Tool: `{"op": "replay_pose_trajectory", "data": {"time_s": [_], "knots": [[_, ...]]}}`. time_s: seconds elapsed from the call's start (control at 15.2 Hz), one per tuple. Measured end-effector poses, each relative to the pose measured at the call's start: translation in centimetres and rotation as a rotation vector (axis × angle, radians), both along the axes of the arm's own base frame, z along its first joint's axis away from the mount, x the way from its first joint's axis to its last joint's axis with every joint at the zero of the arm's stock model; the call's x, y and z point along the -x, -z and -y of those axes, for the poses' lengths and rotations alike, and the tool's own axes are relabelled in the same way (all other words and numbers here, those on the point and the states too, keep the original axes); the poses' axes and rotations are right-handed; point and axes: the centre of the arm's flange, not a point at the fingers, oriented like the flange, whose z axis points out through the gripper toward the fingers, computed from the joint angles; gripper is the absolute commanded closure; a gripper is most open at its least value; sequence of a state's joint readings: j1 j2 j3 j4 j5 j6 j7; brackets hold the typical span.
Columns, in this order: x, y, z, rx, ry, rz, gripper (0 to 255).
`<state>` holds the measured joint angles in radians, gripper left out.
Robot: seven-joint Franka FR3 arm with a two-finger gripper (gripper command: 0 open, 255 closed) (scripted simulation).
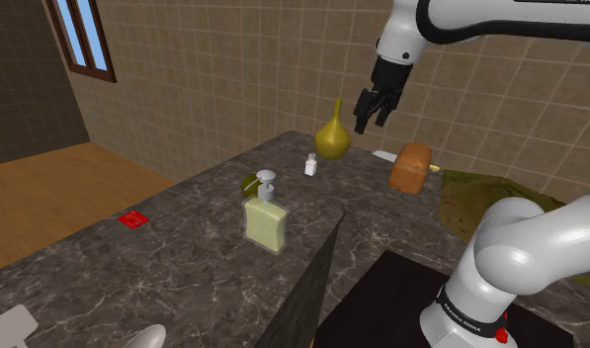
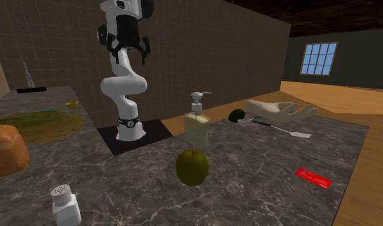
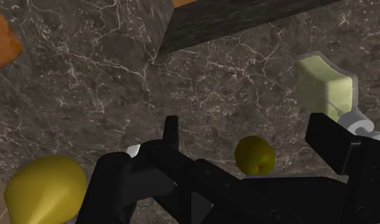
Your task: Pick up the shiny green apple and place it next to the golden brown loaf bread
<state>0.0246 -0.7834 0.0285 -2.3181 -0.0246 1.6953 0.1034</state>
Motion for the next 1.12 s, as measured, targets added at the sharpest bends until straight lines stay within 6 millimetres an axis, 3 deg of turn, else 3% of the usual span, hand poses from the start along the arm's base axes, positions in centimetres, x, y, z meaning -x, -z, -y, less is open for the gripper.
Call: {"op": "replay_pose_trajectory", "data": {"time_s": [0.26, 1.12], "knots": [[-2.1, 1.4, -0.7, -0.001, -0.003, 0.001, 0], [-15.9, 9.9, -5.6, -0.008, -0.022, 0.012, 0]]}}
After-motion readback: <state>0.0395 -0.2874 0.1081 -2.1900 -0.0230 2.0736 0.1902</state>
